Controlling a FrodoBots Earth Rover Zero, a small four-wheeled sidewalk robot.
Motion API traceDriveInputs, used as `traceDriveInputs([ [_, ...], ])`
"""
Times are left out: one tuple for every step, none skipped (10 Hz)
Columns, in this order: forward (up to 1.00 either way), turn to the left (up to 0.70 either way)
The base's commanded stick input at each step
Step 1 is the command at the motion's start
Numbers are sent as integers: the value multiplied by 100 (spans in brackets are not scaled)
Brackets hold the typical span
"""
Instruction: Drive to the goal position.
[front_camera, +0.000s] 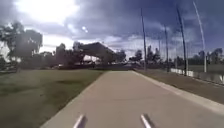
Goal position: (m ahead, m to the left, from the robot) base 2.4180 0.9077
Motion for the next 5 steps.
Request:
traceDriveInputs([
  [100,0],
  [100,0],
  [100,0],
  [100,0],
  [100,0],
])
